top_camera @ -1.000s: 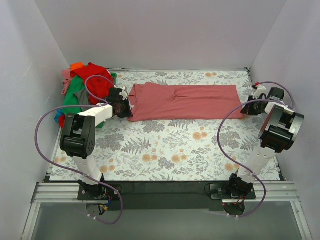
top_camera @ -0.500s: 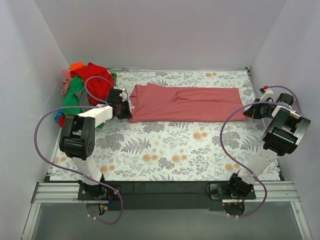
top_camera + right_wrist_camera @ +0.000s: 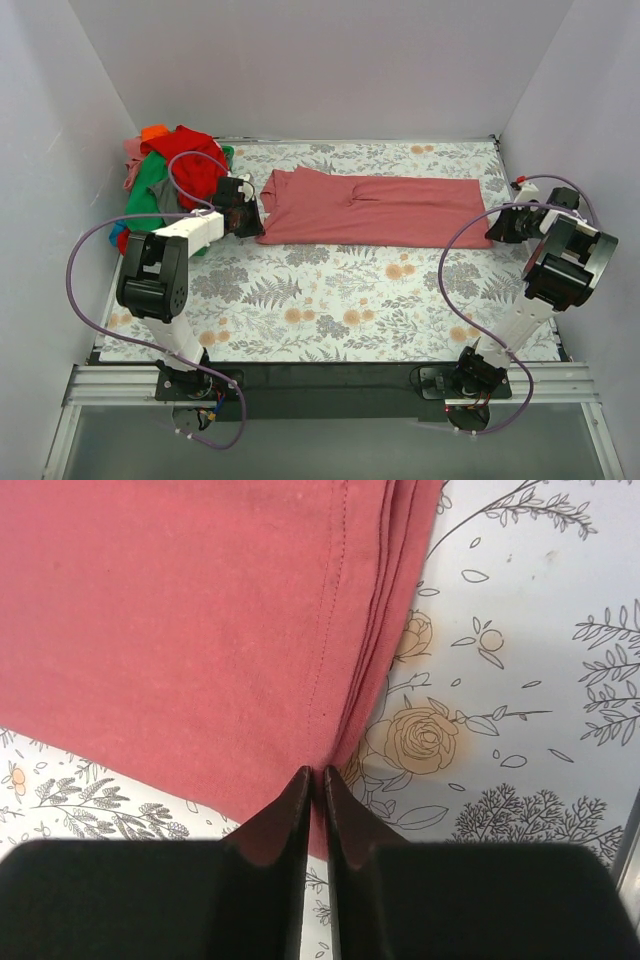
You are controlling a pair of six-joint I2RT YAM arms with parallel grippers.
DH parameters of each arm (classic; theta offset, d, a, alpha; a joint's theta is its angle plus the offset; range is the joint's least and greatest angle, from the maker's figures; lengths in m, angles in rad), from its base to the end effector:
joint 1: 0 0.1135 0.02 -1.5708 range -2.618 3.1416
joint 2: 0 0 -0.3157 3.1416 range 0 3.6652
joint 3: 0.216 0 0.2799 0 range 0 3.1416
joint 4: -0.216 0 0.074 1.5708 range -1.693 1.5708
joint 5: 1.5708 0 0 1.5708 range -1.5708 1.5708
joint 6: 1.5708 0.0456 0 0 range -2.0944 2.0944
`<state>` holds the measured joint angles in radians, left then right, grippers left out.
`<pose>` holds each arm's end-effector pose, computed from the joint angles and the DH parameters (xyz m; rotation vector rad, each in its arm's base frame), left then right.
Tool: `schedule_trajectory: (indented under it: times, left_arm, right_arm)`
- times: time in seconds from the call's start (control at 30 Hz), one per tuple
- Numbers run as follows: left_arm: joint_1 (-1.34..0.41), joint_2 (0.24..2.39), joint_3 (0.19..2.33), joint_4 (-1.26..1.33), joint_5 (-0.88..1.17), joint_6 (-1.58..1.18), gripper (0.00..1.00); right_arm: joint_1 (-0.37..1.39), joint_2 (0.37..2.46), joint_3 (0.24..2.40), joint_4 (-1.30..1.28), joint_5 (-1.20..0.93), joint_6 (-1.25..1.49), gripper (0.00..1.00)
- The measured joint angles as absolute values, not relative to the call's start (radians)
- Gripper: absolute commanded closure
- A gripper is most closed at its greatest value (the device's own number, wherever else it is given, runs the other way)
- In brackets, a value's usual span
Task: Fold and stack the t-shirts
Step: Fold the tshirt
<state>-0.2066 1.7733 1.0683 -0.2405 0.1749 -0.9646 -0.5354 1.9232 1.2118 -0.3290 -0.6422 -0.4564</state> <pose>0.3901 -0.0899 0.1949 -0.9060 2.4769 -0.6637 0.3847 -0.1965 0.1814 -0.1196 2.3631 0.3848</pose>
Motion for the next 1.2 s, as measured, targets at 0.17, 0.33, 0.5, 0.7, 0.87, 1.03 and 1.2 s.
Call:
schedule_trajectory:
  times: [0.17,0.33,0.5,0.7,0.87,1.03,1.2]
  left_arm:
    - [-0.207,1.758,1.063,-0.244,0.167,-0.965,1.00]
    - [-0.207,1.754,1.059,-0.255,0.164,-0.965,1.00]
    - [-0.207,1.754,1.059,-0.257,0.164,-0.964,1.00]
    - [-0.207,1.754,1.059,-0.258,0.164,-0.964,1.00]
    - [-0.207,1.754,1.059,-0.258,0.165,-0.964,1.00]
    - [-0.207,1.754,1.059,-0.258,0.165,-0.964,1.00]
    - [-0.207,1.754,1.059,-0.259,0.165,-0.964,1.00]
  right_arm:
    - [-0.519,1.923,1.212,-0.347,-0.599,-0.467,0.71]
    - [-0.514,1.923,1.217,-0.355,-0.580,-0.469,0.62]
    - [-0.503,1.930,1.250,-0.366,-0.578,-0.467,0.62]
    - [-0.475,1.942,1.281,-0.368,-0.570,-0.460,0.62]
    - [-0.456,1.958,1.287,-0.369,-0.550,-0.450,0.63]
    - [-0.456,1.965,1.287,-0.370,-0.529,-0.448,0.63]
    - [-0.456,1.965,1.287,-0.369,-0.519,-0.448,0.63]
